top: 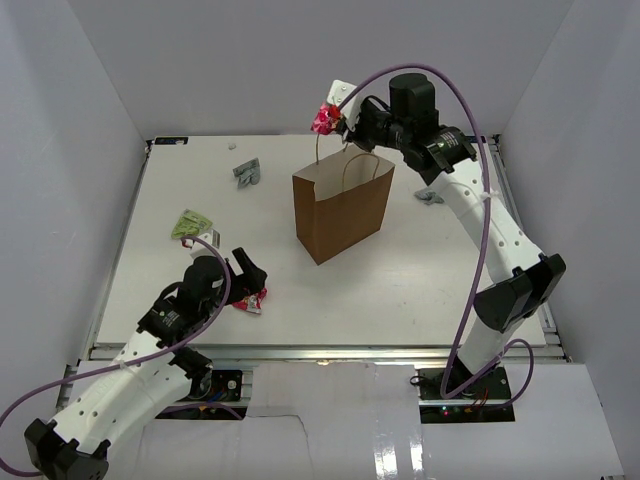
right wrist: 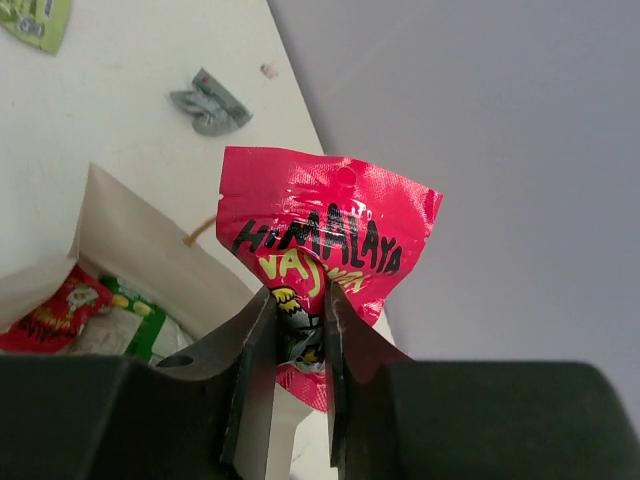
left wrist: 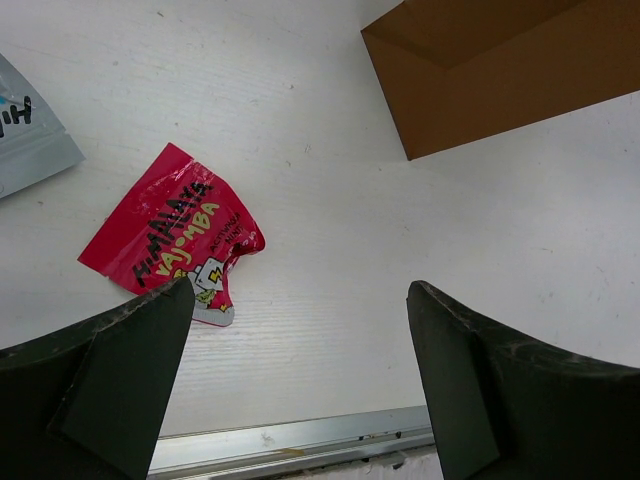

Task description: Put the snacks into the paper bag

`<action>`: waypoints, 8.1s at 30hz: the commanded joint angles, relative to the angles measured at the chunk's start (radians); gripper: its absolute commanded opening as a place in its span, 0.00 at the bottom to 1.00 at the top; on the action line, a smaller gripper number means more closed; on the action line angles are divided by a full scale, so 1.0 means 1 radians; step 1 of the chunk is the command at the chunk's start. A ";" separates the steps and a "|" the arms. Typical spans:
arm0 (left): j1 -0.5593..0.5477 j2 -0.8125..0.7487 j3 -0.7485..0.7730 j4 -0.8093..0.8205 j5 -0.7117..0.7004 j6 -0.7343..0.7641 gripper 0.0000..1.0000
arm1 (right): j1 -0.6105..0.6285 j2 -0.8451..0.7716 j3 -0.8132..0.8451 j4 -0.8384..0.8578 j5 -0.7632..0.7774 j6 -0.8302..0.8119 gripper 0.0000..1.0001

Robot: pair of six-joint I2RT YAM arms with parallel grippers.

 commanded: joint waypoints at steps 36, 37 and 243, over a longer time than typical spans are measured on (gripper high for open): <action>0.003 0.007 0.006 0.013 0.004 -0.013 0.98 | -0.099 -0.093 -0.206 -0.051 -0.166 -0.060 0.38; 0.003 0.007 0.006 0.013 0.004 -0.015 0.98 | -0.097 -0.095 -0.207 -0.051 -0.168 -0.060 0.38; 0.012 0.082 0.176 0.160 0.083 -0.061 0.98 | -0.571 0.114 -0.270 -0.382 -0.474 -0.444 0.08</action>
